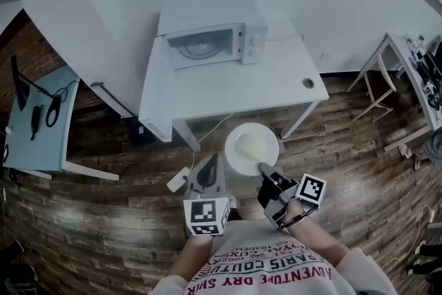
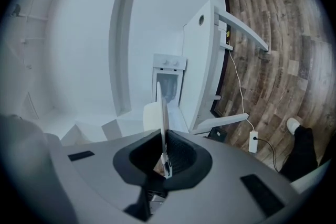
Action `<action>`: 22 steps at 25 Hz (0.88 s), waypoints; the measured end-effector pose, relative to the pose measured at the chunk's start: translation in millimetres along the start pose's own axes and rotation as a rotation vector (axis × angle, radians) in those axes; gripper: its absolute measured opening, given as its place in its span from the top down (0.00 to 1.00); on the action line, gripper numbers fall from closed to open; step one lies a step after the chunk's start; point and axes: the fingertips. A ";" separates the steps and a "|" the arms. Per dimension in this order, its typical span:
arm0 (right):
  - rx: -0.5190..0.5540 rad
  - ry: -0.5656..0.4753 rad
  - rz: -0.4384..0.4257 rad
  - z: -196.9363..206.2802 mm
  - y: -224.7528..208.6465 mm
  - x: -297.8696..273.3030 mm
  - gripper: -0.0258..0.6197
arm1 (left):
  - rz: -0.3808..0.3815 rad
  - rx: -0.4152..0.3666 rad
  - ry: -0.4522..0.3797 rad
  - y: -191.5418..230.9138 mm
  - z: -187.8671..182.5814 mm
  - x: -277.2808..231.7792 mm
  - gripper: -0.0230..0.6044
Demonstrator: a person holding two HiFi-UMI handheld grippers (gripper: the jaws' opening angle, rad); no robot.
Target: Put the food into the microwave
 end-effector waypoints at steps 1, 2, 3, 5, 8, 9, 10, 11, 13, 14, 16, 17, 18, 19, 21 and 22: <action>-0.002 -0.007 0.000 -6.6 2.6 -14.6 0.92 | 0.005 -0.004 -0.005 11.0 -6.3 -12.1 0.96; -0.003 -0.013 -0.002 -12.6 5.2 -28.6 0.92 | 0.008 -0.009 -0.009 21.4 -11.9 -23.0 0.96; -0.005 -0.018 -0.005 -17.9 7.6 -41.5 0.92 | 0.010 -0.013 -0.013 30.9 -16.4 -32.4 0.96; -0.008 -0.028 -0.006 -27.7 11.2 -63.1 0.92 | 0.012 -0.016 -0.016 47.4 -23.0 -47.4 0.96; -0.019 -0.039 -0.004 -41.4 17.0 -89.8 0.92 | 0.012 -0.012 -0.007 67.0 -27.5 -65.1 0.96; -0.022 -0.039 -0.005 -45.5 19.0 -97.3 0.92 | 0.012 -0.011 0.000 71.5 -27.6 -70.2 0.96; -0.023 -0.037 -0.004 -49.3 20.2 -103.9 0.92 | 0.013 -0.008 0.008 74.9 -26.9 -74.9 0.96; -0.022 -0.034 0.001 -53.3 20.0 -109.8 0.92 | 0.014 -0.004 0.016 77.8 -25.7 -79.6 0.96; -0.013 -0.028 0.024 -62.3 16.6 -121.8 0.92 | 0.012 0.006 0.028 84.3 -22.9 -90.2 0.96; -0.010 -0.026 0.035 -67.2 14.6 -128.5 0.92 | 0.008 0.012 0.034 88.5 -21.6 -96.1 0.96; -0.018 -0.020 0.043 -76.3 11.7 -142.1 0.92 | -0.007 0.025 0.044 97.4 -18.8 -108.0 0.96; -0.024 -0.016 0.041 -80.9 10.7 -148.7 0.92 | -0.016 0.030 0.048 101.2 -17.5 -113.9 0.96; -0.030 -0.010 0.037 -86.0 10.1 -155.3 0.92 | -0.023 0.034 0.051 104.3 -16.7 -120.1 0.96; -0.032 -0.004 0.033 -92.1 9.9 -162.1 0.92 | -0.029 0.037 0.053 106.9 -16.7 -126.9 0.96; -0.032 0.013 0.027 -106.7 9.7 -178.2 0.92 | -0.043 0.038 0.057 112.4 -18.7 -143.3 0.96; -0.032 0.023 0.025 -114.5 10.0 -187.8 0.92 | -0.052 0.036 0.060 116.0 -20.6 -152.8 0.96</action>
Point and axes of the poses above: the fingertips, and each gripper's own axes: x backward along the fingers, y to its left, z out of its underside, and after that the axes turned 3 degrees about y, right-handed
